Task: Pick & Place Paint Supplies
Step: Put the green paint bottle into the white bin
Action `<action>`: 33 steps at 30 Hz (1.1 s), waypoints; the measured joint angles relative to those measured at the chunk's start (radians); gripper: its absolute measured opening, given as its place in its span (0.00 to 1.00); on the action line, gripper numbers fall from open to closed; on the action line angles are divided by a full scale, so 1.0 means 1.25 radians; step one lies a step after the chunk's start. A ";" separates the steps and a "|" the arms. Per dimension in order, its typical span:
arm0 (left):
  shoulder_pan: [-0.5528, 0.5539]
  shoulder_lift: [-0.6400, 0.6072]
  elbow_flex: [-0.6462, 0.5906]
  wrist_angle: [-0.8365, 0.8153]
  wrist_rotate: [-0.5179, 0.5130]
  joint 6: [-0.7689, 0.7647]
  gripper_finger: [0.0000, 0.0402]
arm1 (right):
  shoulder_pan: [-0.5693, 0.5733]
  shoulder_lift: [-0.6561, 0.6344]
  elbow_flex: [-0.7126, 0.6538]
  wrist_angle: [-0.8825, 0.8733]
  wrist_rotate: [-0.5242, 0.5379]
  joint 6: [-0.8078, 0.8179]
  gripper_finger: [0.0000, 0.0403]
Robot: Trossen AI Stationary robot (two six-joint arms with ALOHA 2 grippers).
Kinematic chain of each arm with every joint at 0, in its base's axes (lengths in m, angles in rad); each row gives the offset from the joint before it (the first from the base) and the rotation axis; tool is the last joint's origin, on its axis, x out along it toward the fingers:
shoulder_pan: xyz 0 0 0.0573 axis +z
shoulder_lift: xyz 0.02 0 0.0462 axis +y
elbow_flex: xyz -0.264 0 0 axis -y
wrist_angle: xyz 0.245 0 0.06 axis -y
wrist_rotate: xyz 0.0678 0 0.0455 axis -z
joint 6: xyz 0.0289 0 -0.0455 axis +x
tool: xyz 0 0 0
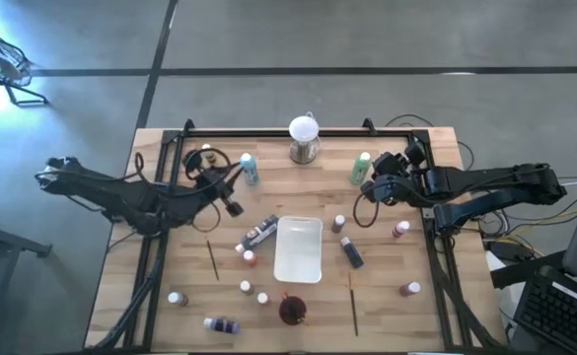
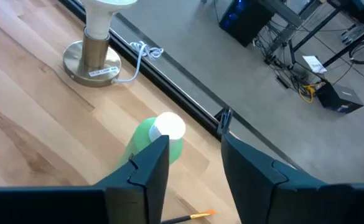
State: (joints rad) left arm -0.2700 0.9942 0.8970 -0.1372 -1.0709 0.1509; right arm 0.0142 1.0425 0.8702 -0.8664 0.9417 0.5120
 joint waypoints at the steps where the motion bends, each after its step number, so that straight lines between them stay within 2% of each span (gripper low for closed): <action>1: 0.011 -0.007 -0.014 -0.003 0.000 -0.012 0.16 | 0.000 -0.006 -0.013 0.013 0.000 -0.001 0.38; 9: 0.084 -0.043 -0.140 -0.001 0.029 -0.161 0.16 | -0.017 -0.116 -0.142 0.149 -0.019 -0.017 0.44; 12: 0.098 -0.050 -0.189 0.024 0.067 -0.194 0.16 | -0.034 -0.167 -0.192 0.246 -0.075 -0.063 0.45; 17: 0.112 -0.052 -0.277 0.148 0.073 -0.201 0.16 | -0.103 -0.229 -0.271 0.455 -0.211 -0.173 0.47; 19: 0.115 -0.053 -0.309 0.202 0.084 -0.200 0.16 | -0.140 -0.238 -0.291 0.493 -0.237 -0.200 0.48; 26: 0.115 -0.055 -0.380 0.403 0.174 -0.187 0.16 | -0.207 -0.242 -0.313 0.499 -0.287 -0.216 0.53; 33: 0.115 -0.055 -0.363 0.442 0.195 -0.182 0.16 | -0.214 -0.242 -0.312 0.500 -0.298 -0.231 0.58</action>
State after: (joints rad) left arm -0.1261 0.9257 0.4438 0.4149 -0.8276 -0.0765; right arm -0.2536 0.7395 0.4801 -0.2409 0.5689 0.2237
